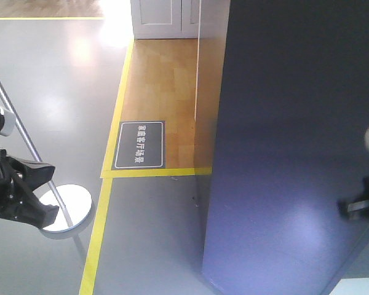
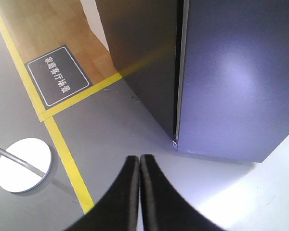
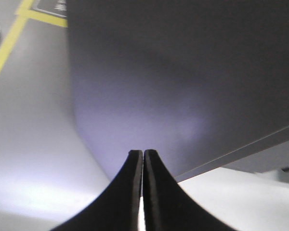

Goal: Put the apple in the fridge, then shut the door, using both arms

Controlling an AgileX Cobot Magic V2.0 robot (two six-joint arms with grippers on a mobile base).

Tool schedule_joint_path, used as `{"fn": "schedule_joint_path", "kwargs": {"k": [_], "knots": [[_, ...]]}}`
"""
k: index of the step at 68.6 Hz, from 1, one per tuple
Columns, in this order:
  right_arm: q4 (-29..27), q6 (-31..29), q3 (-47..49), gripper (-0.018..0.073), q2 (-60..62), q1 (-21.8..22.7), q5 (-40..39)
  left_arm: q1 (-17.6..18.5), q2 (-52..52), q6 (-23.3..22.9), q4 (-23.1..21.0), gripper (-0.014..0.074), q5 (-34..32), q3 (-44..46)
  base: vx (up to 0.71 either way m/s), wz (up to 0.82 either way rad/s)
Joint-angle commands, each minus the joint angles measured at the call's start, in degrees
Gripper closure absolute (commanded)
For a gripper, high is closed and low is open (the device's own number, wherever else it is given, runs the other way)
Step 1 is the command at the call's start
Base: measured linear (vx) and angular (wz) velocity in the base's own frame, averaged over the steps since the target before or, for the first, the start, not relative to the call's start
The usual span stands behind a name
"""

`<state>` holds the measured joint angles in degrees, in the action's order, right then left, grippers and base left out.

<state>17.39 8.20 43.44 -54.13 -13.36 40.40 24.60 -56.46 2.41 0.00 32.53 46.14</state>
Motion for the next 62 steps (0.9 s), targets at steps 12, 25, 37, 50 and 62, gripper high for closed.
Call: {"fn": "schedule_joint_path", "kwargs": {"k": [12,25,37,50,62], "knots": [[-7.87,-7.47,10.0,0.0563,-3.15,13.74,-9.84,-0.04,0.91,-0.46,0.0,0.0603,-3.36,1.6,0.0,0.0],[-12.89,-7.78,10.0,0.0563,-3.15,18.87,-21.08,-0.04,0.91,-0.46,0.0,0.0603,-3.36,1.6,0.0,0.0],[-14.52,-7.68,11.61,0.0563,-5.89,23.16,-27.38,-0.04,0.91,-0.46,0.0,0.0603,-3.36,1.6,0.0,0.0],[-15.97,-8.2,16.06,0.0563,-14.34,24.23,-30.33,-0.04,0.91,-0.46,0.0,0.0603,-3.36,1.6,0.0,0.0],[-16.1,-8.2,20.97,0.0563,-21.81,24.23,-32.46,-0.04,0.91,-0.46,0.0,0.0603,-3.36,1.6,0.0,0.0]]}}
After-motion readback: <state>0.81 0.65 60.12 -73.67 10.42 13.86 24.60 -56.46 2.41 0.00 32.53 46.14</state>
